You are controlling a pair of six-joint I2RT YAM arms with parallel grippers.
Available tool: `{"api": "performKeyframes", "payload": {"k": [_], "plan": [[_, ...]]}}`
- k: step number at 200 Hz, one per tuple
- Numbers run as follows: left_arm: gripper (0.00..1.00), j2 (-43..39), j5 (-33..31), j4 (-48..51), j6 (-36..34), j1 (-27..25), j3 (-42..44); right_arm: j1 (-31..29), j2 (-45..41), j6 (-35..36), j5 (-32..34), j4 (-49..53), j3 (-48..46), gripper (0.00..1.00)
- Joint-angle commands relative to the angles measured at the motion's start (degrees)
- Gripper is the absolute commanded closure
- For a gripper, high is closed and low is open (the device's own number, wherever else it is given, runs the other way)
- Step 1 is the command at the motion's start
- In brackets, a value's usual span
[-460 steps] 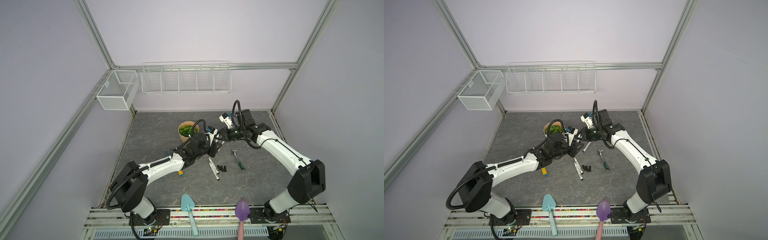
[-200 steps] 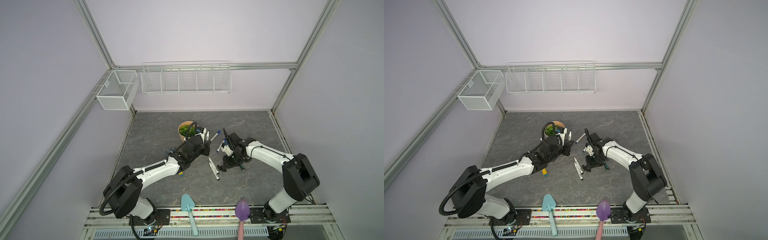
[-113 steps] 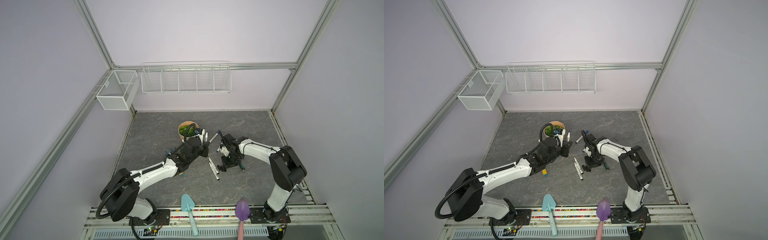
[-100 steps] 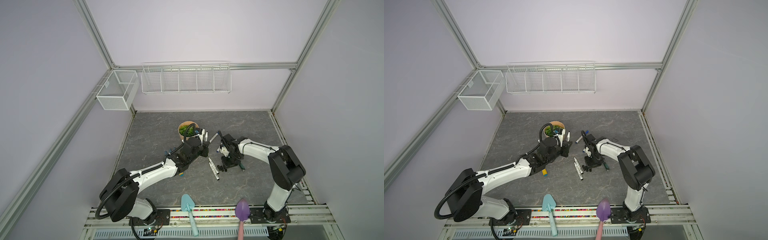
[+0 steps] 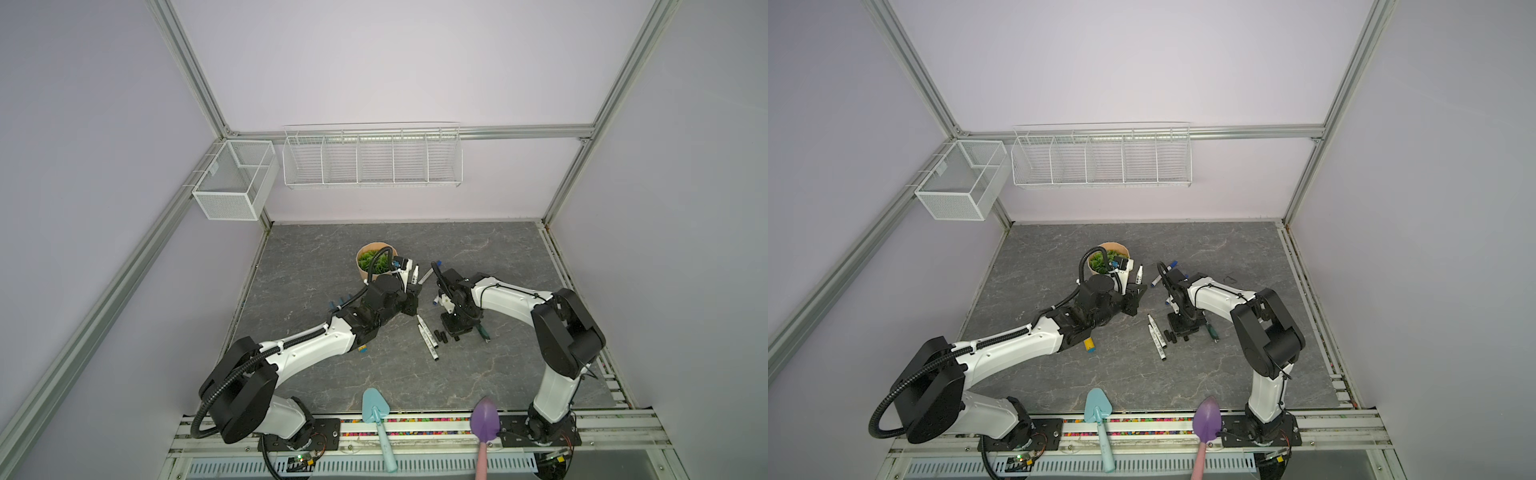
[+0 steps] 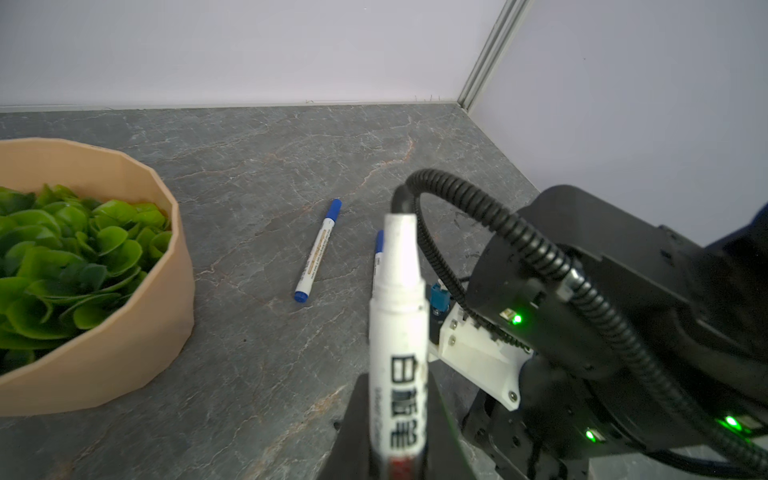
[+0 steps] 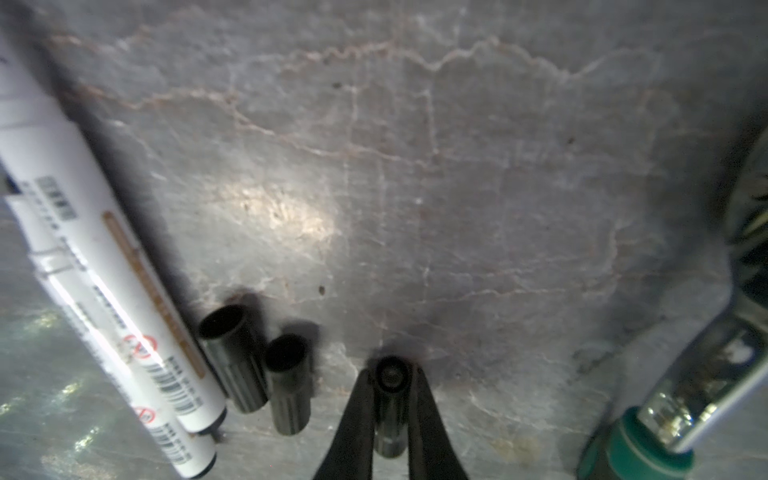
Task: Insert the pens into the pen caps
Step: 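Lower the right gripper onto a black cap and grasp it, then lift the black cap and carry it above the marker held by the left gripper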
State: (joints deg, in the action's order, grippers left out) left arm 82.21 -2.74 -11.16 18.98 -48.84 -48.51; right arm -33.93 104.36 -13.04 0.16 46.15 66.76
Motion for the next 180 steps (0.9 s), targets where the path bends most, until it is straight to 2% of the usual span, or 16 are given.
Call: {"api": "performKeyframes", "payload": {"k": [1, 20, 48, 93, 123, 180], "plan": [[1.00, 1.54, 4.54, 1.53, -2.57, 0.14, -2.33, 2.18, -7.80, -0.86, -1.38, -2.53, 1.02, 0.92], [1.00, 2.48, 6.94, 1.65, -3.31, -0.31, -2.68, 6.06, -16.80, -2.33, -5.50, -5.32, 1.69, 0.92], [1.00, 3.89, 7.47, 3.71, -8.14, -3.57, -4.47, 12.39, -26.16, -6.71, -15.83, -12.66, 1.97, 0.92], [1.00, 5.24, 7.52, 2.58, -9.28, -6.19, -5.19, 13.40, -28.90, -11.92, -28.95, -23.38, 2.98, 0.91], [1.00, 5.59, 7.91, 2.46, -8.67, -6.34, -5.74, 12.34, -27.95, -11.90, -30.79, -23.69, 2.78, 0.91], [1.00, 4.89, 7.51, 1.71, -8.83, -6.36, -5.54, 11.22, -26.86, -11.17, -30.09, -23.41, 1.36, 0.91]]}}
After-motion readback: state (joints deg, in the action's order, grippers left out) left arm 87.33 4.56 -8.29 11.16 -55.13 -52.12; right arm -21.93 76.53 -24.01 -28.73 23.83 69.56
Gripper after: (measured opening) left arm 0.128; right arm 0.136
